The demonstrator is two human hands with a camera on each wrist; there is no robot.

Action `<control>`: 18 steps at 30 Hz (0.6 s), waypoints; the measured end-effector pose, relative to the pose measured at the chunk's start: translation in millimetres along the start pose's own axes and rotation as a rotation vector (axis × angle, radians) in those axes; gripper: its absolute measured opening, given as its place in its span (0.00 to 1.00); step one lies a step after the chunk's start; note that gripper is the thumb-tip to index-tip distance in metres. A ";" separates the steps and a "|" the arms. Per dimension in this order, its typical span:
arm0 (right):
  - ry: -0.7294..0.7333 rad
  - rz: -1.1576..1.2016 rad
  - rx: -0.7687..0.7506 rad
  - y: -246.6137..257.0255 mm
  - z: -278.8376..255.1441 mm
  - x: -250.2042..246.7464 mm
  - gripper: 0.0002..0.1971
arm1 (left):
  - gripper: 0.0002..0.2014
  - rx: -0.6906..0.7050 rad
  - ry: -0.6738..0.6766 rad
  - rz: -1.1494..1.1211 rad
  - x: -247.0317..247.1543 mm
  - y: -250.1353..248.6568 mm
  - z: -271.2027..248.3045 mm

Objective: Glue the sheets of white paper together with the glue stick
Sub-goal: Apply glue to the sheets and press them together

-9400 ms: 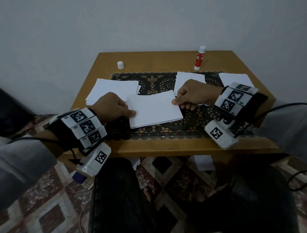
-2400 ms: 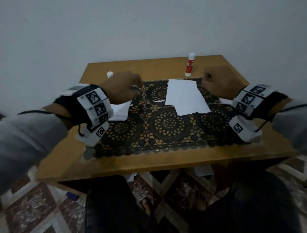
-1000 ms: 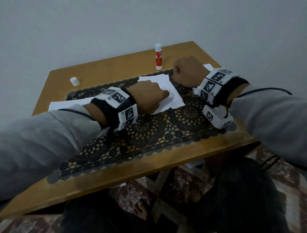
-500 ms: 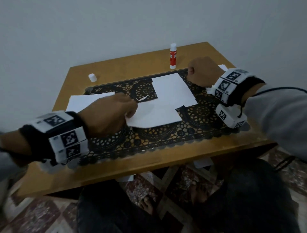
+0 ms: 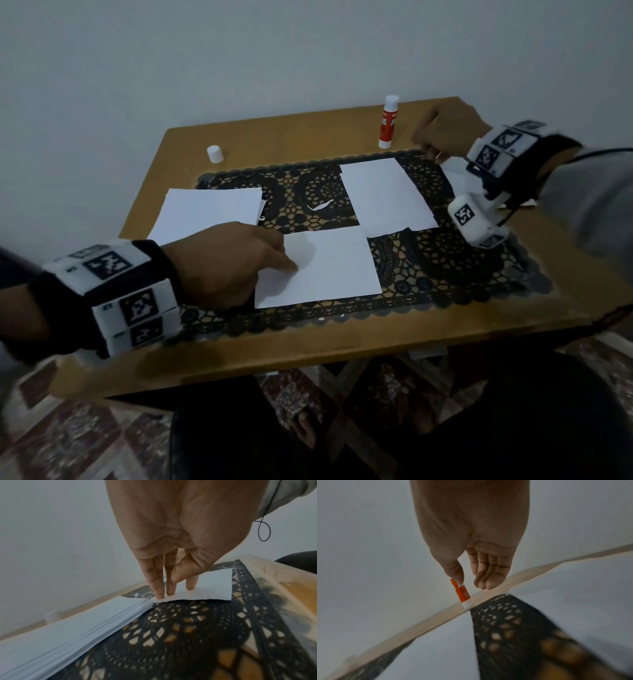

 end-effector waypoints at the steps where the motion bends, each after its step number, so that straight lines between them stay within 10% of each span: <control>1: 0.026 0.049 0.054 1.5 4.0 3.6 0.06 | 0.32 0.006 0.004 -0.001 0.6 1.2 1.4; 6: 0.081 0.176 0.141 8.4 24.3 23.7 0.12 | 0.29 0.013 0.032 0.014 1.0 1.6 4.3; 18: 0.059 -0.008 -0.235 65.8 -2.2 32.6 0.10 | 0.38 0.015 0.169 0.253 18.0 -20.7 -14.5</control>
Point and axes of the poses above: each hand's wrist, its own z-axis towards the middle knuckle, its own x-axis out of the palm, y = z × x, the point moved 7 cm from there along z, towards the middle knuckle, and after that the axes turned 9 degrees about -y, right-handed, at the moved point
